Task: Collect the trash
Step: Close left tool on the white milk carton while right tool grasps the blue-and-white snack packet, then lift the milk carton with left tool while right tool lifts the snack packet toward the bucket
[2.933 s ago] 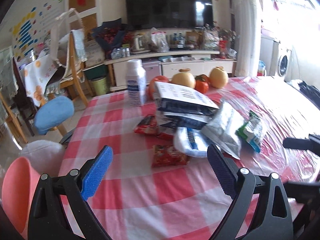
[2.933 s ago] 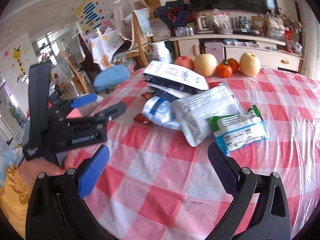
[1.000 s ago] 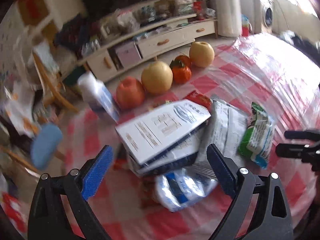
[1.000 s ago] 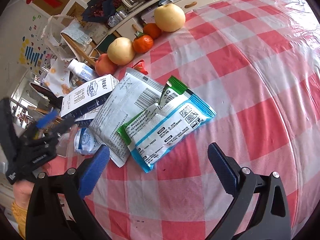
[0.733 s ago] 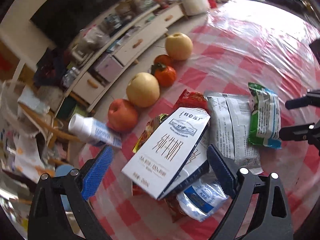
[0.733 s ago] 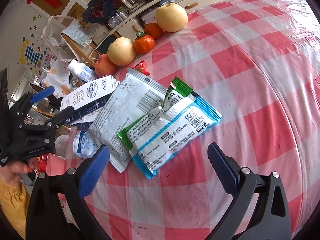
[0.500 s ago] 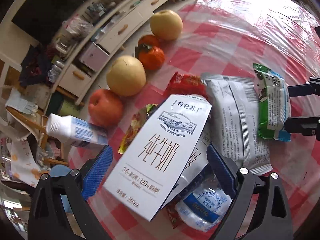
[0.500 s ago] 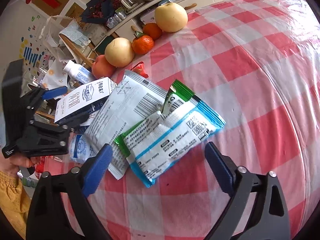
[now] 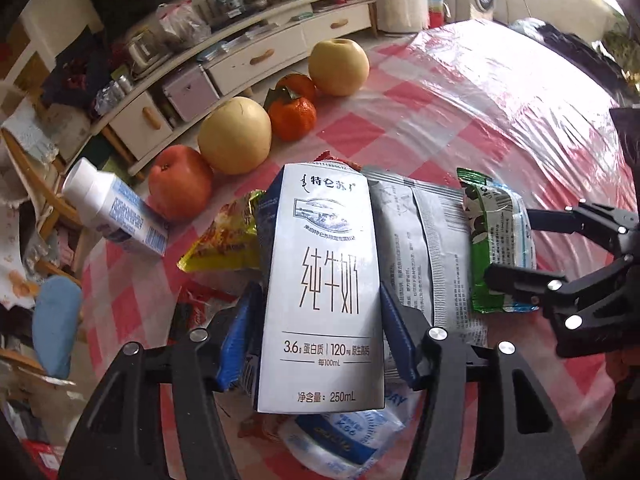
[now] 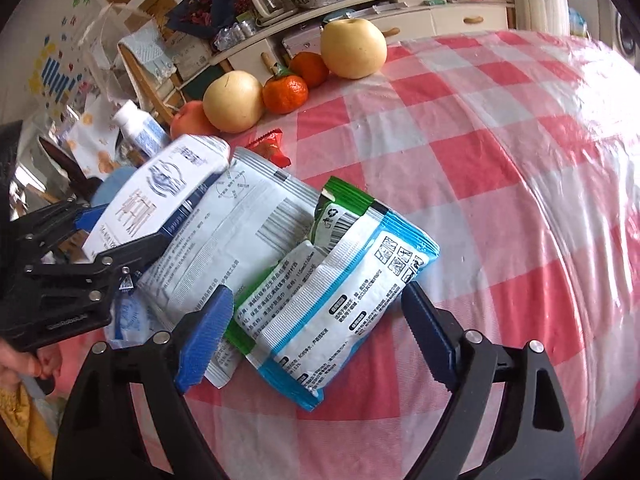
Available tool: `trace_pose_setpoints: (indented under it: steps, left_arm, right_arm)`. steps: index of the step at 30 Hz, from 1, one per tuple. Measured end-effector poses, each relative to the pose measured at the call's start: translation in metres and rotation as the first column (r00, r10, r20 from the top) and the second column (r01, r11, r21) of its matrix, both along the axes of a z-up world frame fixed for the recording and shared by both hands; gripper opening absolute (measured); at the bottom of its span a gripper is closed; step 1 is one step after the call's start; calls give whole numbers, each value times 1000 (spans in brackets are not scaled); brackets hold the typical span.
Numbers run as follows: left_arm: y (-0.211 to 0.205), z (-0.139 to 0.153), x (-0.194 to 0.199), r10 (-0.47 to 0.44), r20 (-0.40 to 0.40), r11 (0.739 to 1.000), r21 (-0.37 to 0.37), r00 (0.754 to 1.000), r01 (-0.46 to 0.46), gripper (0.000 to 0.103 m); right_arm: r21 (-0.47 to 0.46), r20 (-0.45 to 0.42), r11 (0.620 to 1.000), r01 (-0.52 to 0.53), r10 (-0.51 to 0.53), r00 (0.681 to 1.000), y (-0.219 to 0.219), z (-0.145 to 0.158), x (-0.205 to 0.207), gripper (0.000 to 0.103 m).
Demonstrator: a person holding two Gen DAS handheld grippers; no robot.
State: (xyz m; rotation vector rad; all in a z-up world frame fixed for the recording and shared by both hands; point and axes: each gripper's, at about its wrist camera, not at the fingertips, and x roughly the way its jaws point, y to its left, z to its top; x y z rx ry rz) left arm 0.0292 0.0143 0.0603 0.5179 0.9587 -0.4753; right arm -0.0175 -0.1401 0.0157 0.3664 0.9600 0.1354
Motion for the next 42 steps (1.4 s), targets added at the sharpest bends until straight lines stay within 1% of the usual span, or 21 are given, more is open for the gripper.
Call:
trace_pose_setpoints:
  steps: [1,4,5,8,11,13,16,18,19,24,25,26,27,31,33,35,38,42]
  left_arm:
    - [1,0,-2,12,4,1000,-8,1000,-12,59]
    - [6,0,-10,48,18,998,-48,999,-47,57]
    - [8,1,-14,66,20,995,-73,998,-65,56]
    - [14,4,-26,123,31,985,-128,992,-118,54]
    - [20,4,-37,171,41,973,-163,984,-162,54]
    - [28,5,-46,214,34,956,-211,976,-203,54]
    - [43,9,-59,280,27,921,-290,960,-260,54]
    - [52,12,-66,304,23,901,-332,952,-280,54]
    - [56,14,-69,317,25,893,-346,948,-289,54]
    - [76,13,-80,356,27,862,-397,934,-317,54]
    - [80,13,-82,364,26,853,-410,931,-322,54]
    - [86,11,-84,373,19,841,-429,927,-330,54]
    - [90,11,-84,379,14,835,-438,925,-335,54]
    - [104,9,-85,397,10,815,-463,918,-348,54]
    - [112,10,-86,407,11,803,-480,913,-353,54]
    - [118,11,-88,417,6,792,-493,909,-360,54]
    - [126,10,-89,426,-1,778,-509,905,-367,54]
    - [131,10,-89,429,1,775,-515,903,-367,54]
  right_arm:
    - [-20,3,1000,-3,3,1000,2,0,0,87]
    - [-42,12,999,-1,2,1000,1,-1,1,85]
    - [-46,14,999,0,0,1000,0,-1,2,85]
    - [-30,22,999,15,-14,1000,-3,-3,3,85]
    - [-36,30,999,18,-17,999,-2,-3,3,85]
    - [-54,38,998,17,-15,999,1,-3,3,85]
    - [-83,51,996,11,-7,999,4,-4,2,83]
    - [-105,59,994,12,-6,998,4,-4,1,75]
    - [-115,63,993,13,-6,998,4,-4,1,73]
    - [-148,82,989,14,-1,997,4,-6,0,64]
    - [-153,86,988,11,2,996,4,-6,-1,63]
    - [-158,89,987,8,6,996,5,-6,-1,60]
    - [-168,93,986,5,11,996,6,-6,-1,57]
    - [-200,108,980,-5,27,994,9,-6,-3,53]
    - [-201,116,980,-5,29,993,9,-5,-4,45]
    - [-197,127,980,-4,30,991,8,-5,-5,43]
    - [-166,139,986,-2,26,990,4,-4,-6,41]
    - [-139,142,990,6,14,990,0,-4,-10,40]
